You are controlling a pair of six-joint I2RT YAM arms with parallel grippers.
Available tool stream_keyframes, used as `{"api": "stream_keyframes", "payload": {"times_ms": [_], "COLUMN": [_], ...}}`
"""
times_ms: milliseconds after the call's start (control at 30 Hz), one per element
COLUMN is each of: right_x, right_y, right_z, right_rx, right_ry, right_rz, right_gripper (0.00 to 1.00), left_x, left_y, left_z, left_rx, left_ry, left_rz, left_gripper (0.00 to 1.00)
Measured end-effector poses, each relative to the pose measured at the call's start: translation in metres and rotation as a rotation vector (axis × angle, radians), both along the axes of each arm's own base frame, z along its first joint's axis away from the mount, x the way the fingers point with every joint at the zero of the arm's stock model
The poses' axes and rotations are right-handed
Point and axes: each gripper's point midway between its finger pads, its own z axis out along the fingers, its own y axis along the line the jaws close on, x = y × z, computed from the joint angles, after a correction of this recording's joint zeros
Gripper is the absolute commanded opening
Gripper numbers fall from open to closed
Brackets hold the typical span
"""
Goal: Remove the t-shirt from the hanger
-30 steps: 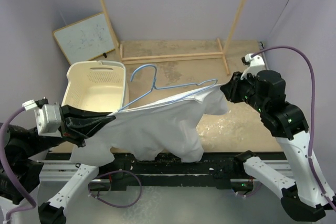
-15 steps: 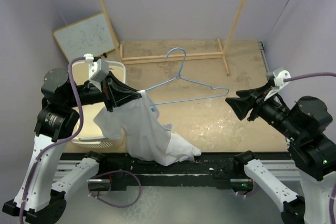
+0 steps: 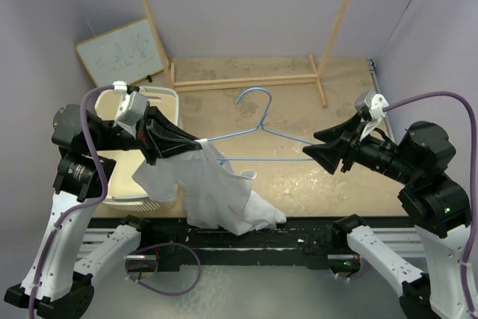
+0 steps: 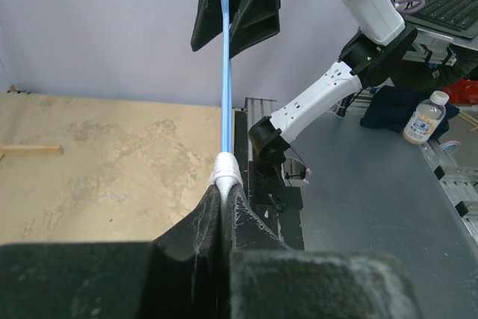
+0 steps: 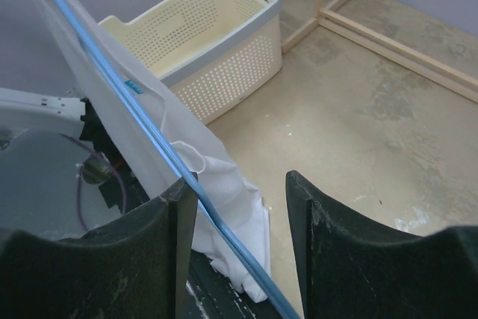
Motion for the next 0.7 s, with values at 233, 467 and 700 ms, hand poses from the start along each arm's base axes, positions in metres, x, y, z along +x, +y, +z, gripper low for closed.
{"api": "stream_keyframes", "payload": {"times_ms": [233, 467, 700], "right_x": [-0.016, -0.02, 0.004], "right_y": [0.01, 0.004, -0.025], "right_z": [0.005, -0.003, -0.016], "right_rx": [0.009, 0.011, -0.038], "right_ry": [-0.031, 0.036, 0.12], "right_rz": [0.112, 0.064, -0.179], "right_gripper": [0.0, 0.0, 0.0], "left_x": [0.009, 0.054, 0.096], "left_y": [-0.004, -0.013, -0.023], "left_z": [-0.001, -0.017, -0.058], "left_rx": [-0.016, -0.011, 0.036], "left_ry": [0.018, 0.11, 0.262], "left_rz": [-0.009, 0.073, 0.134], "left_gripper": [0.0, 0.39, 0.57]}}
